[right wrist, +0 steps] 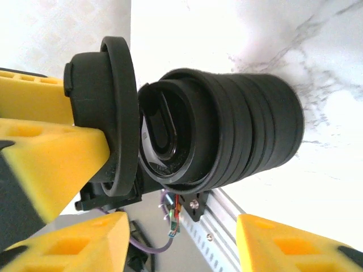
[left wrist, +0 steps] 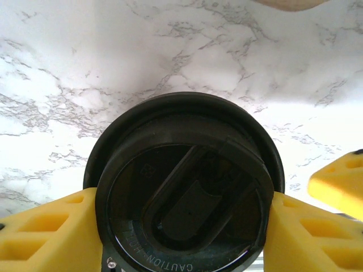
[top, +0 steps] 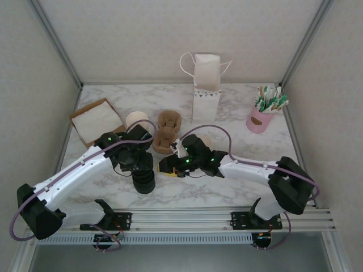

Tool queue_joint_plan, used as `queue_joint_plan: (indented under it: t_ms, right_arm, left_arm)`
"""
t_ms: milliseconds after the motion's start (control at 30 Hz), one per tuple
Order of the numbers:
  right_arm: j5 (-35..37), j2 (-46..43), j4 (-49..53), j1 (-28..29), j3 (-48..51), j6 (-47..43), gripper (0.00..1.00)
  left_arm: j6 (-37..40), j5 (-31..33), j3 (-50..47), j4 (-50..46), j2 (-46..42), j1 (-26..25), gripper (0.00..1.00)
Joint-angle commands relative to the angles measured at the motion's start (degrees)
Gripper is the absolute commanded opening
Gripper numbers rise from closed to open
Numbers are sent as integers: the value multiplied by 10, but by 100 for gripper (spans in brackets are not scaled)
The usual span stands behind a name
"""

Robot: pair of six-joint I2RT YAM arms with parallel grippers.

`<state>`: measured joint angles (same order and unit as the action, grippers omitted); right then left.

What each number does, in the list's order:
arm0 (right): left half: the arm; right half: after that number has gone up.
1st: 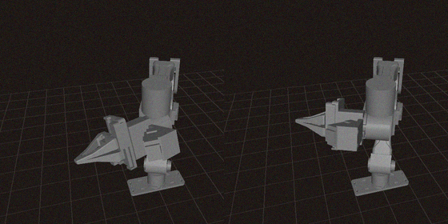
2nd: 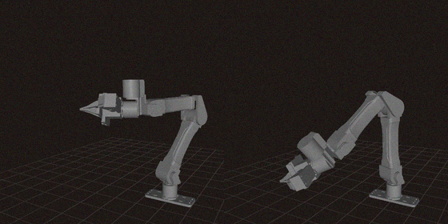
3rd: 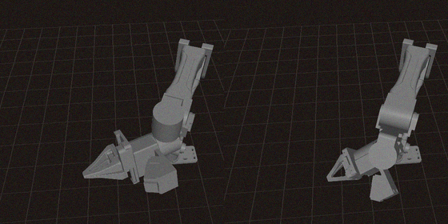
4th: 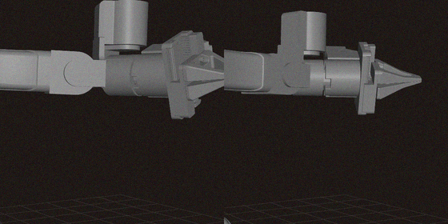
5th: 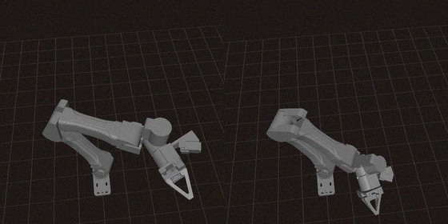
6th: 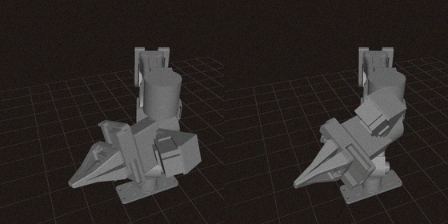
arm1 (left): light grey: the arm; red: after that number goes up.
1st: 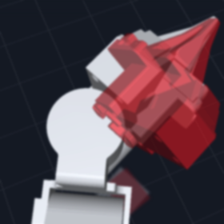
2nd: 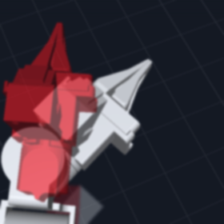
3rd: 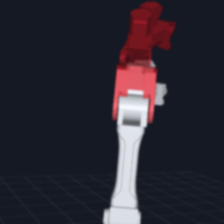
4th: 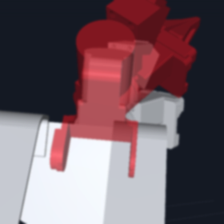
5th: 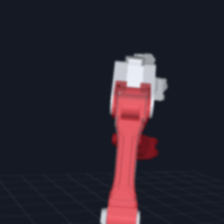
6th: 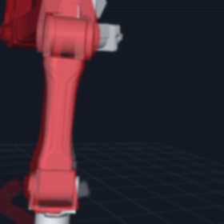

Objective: Pack the takeout coffee

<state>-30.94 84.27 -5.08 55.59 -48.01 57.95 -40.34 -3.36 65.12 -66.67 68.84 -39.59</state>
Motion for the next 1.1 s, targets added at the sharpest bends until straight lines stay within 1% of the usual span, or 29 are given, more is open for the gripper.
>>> queue_joint_plan:
  t_ms: [0, 100, 267, 333, 400, 500, 667, 800, 900, 1067]
  right_arm:
    - [82, -54, 151, -13, -31, -81, 61]
    - [139, -102, 231, -35, -41, -112, 71]
    - [216, -183, 338, -88, -47, -145, 84]
    - [244, -212, 374, -112, -48, -153, 86]
    - [266, -237, 406, -147, -46, -159, 92]
    - [280, -267, 436, -193, -36, -165, 99]
    - [273, -290, 461, -268, -12, -173, 99]
    - [254, -299, 463, -322, 11, -180, 99]
    - [235, -302, 460, -357, 27, -185, 99]
    - [221, -306, 457, -396, 48, -192, 99]
  left_arm:
    - [-5, 21, 39, -29, 9, -1, 54]
    - [0, 25, 63, -33, 27, -6, 53]
    - [7, 28, 102, -31, 60, -15, 53]
    - [9, 30, 119, -31, 75, -18, 52]
    - [12, 32, 139, -30, 95, -24, 52]
    - [16, 37, 172, -29, 127, -34, 52]
    - [27, 41, 236, -26, 193, -53, 52]
    - [35, 46, 297, -29, 251, -68, 52]
    - [41, 49, 346, -32, 294, -78, 52]
    - [51, 52, 432, -46, 367, -94, 51]
